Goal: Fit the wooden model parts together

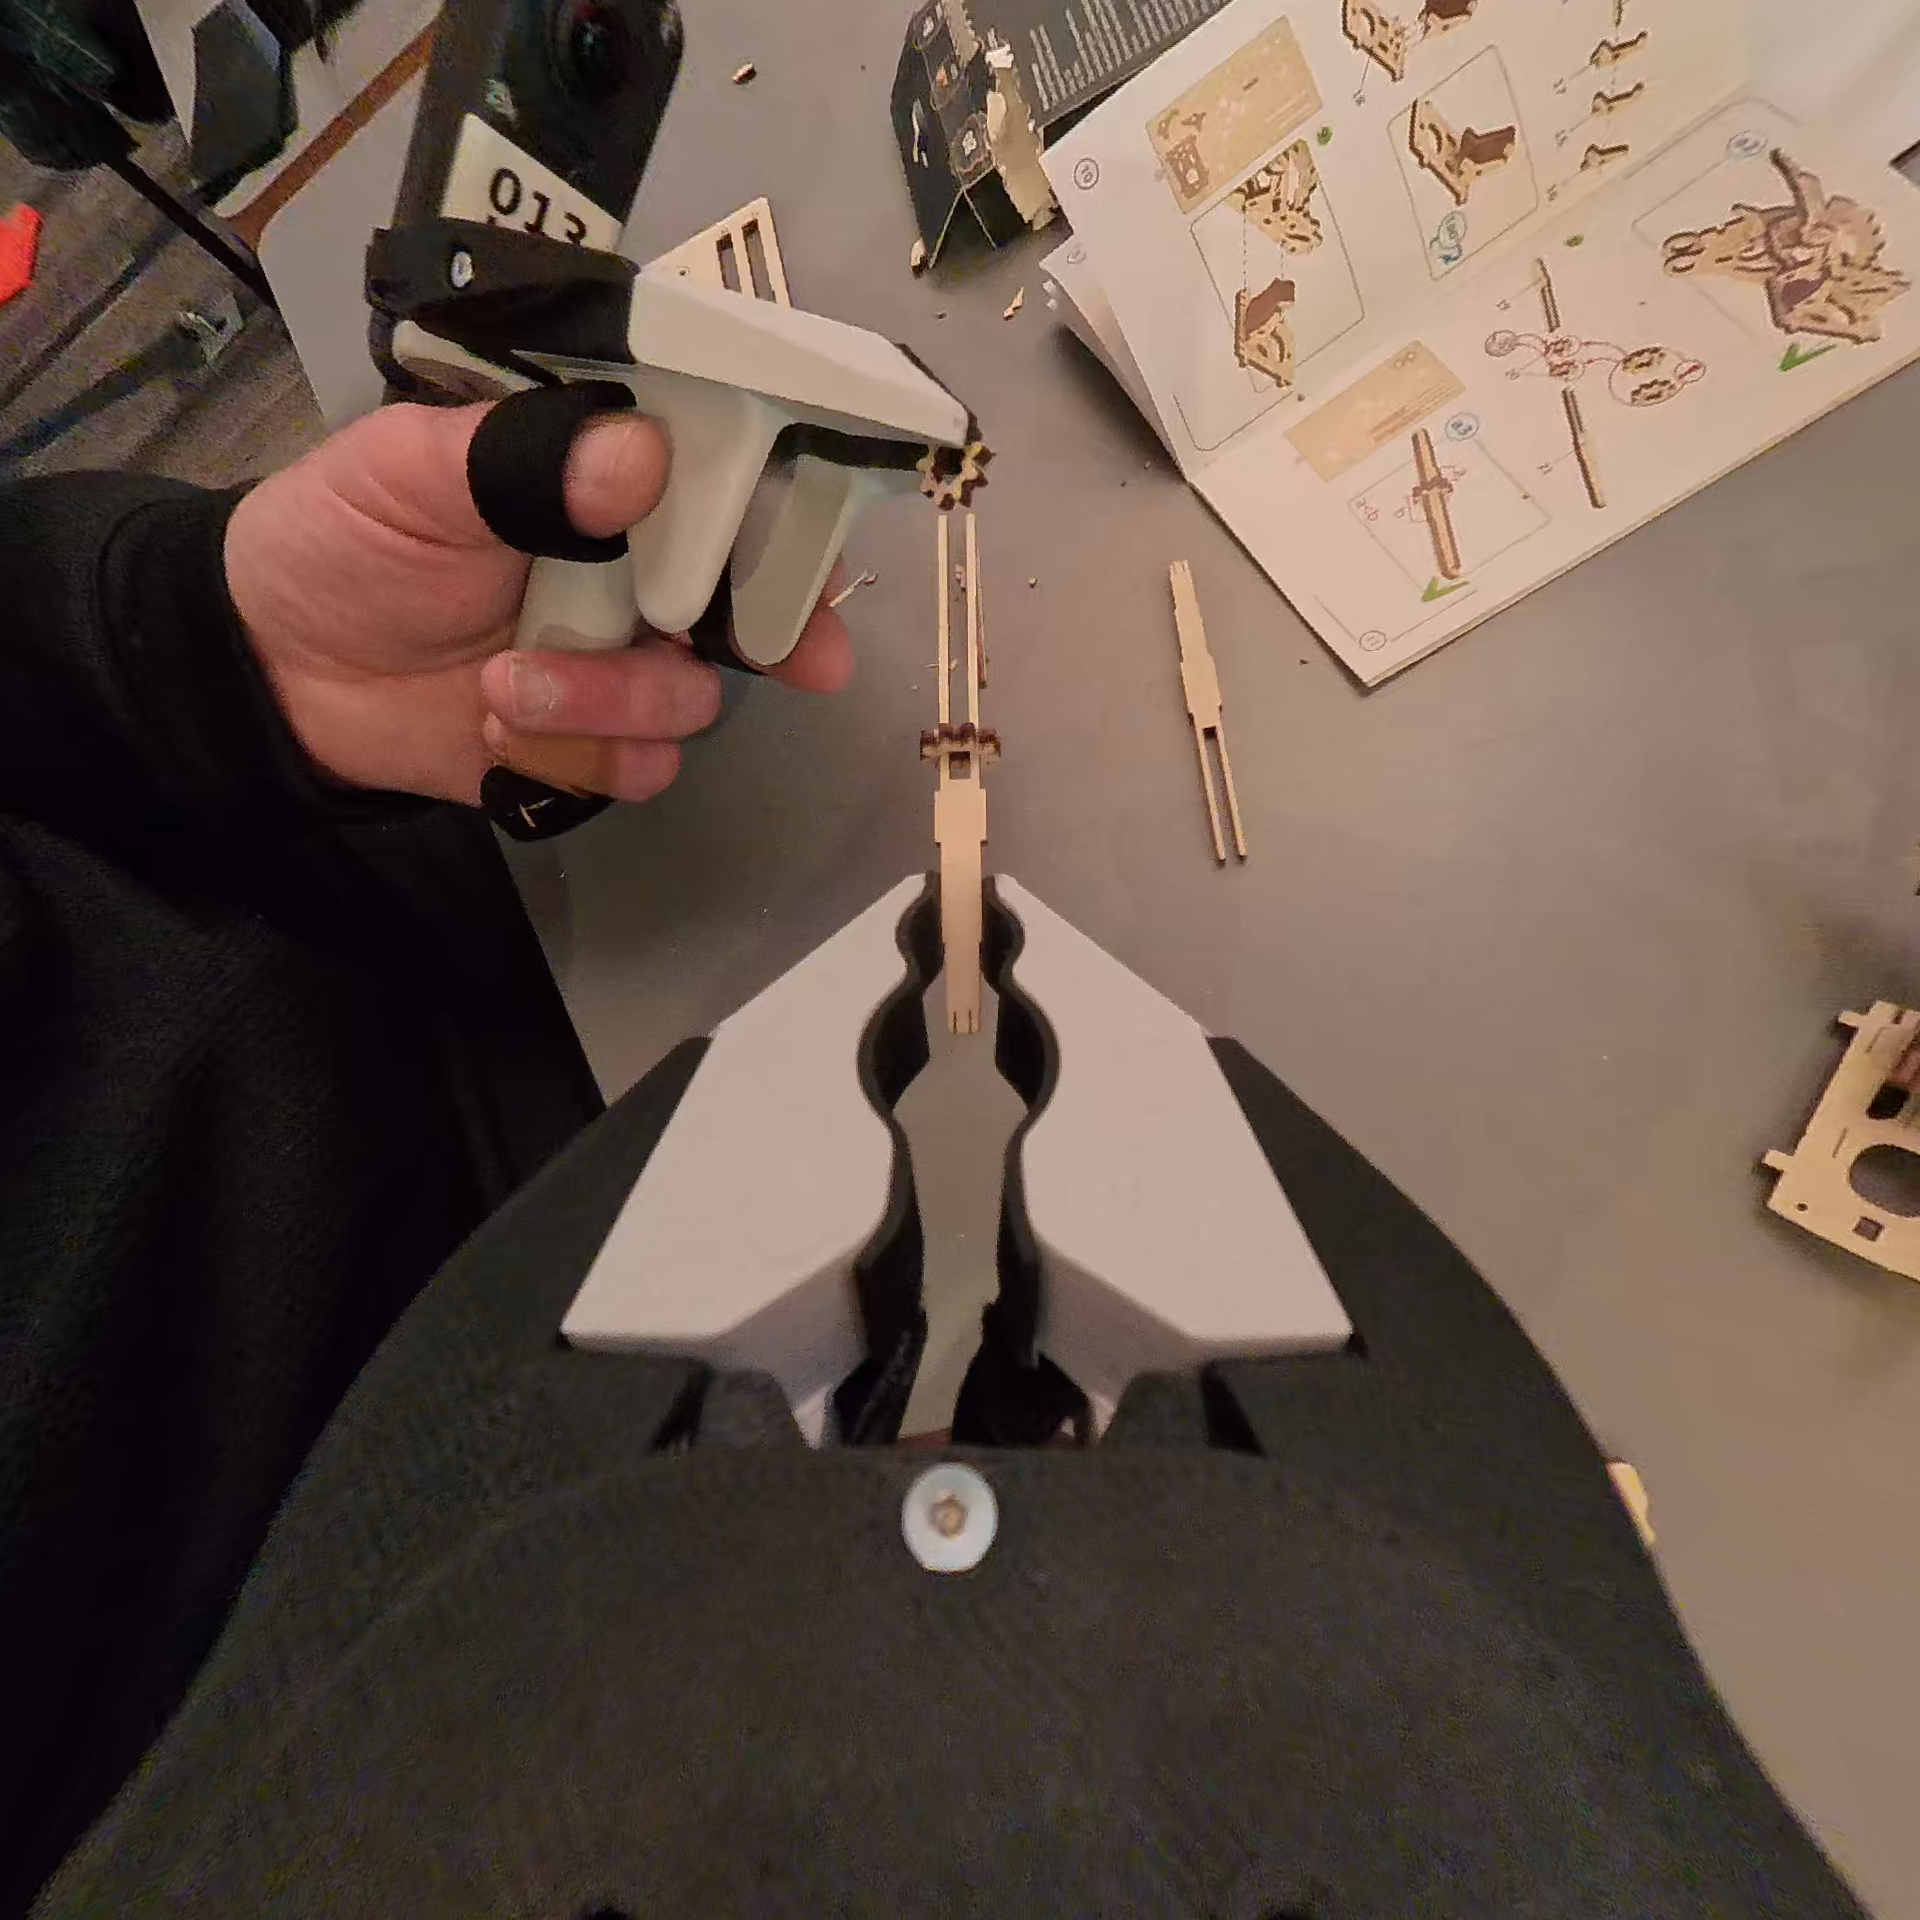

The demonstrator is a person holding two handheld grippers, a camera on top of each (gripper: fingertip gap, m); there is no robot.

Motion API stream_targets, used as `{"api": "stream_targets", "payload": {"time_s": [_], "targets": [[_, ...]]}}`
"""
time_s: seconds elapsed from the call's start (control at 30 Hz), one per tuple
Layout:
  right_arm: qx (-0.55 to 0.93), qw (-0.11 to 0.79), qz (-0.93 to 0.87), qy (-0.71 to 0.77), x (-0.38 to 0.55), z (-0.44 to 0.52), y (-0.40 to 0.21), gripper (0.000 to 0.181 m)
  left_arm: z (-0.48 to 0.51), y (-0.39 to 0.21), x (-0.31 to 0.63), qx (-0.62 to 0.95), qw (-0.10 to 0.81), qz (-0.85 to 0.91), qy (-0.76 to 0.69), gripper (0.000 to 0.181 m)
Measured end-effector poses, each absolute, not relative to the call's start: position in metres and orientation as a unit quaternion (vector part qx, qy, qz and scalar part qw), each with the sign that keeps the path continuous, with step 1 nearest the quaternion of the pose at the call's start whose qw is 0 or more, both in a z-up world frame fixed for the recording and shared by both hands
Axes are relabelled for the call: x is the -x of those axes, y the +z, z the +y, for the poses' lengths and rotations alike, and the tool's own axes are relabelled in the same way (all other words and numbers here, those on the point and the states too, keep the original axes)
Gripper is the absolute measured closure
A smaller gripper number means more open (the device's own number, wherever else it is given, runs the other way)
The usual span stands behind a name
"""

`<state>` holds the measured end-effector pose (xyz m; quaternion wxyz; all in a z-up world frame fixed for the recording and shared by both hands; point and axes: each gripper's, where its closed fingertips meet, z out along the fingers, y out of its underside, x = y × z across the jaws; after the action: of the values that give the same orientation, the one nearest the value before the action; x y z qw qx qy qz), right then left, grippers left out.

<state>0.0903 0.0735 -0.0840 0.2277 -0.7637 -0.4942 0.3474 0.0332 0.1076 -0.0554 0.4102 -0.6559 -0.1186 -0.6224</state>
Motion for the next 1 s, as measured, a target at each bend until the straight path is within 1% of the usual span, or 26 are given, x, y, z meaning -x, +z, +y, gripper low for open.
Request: {"api": "stream_targets", "payload": {"time_s": [0.3,0.43,0.57,0.83,1.0], "targets": [[0.761,0.199,-0.462,0.409,-0.084,0.065,-0.078,0.177,0.105,-0.057,-0.039,0.683,0.436,-0.080,-0.581,0.180],[0.771,0.185,-0.448,0.413,-0.086,0.067,-0.084,0.177,0.105,-0.056,-0.040,0.688,0.449,-0.072,-0.566,0.180],[0.778,0.173,-0.431,0.424,-0.086,0.067,-0.085,0.177,0.105,-0.052,-0.041,0.697,0.482,-0.037,-0.530,0.180],[0.783,0.168,-0.400,0.446,-0.085,0.070,-0.083,0.176,0.105,-0.043,-0.043,0.712,0.576,0.066,-0.395,0.179],[0.785,0.176,-0.392,0.447,-0.081,0.070,-0.081,0.176,0.106,-0.035,-0.045,0.714,0.632,0.149,-0.262,0.178]]}}
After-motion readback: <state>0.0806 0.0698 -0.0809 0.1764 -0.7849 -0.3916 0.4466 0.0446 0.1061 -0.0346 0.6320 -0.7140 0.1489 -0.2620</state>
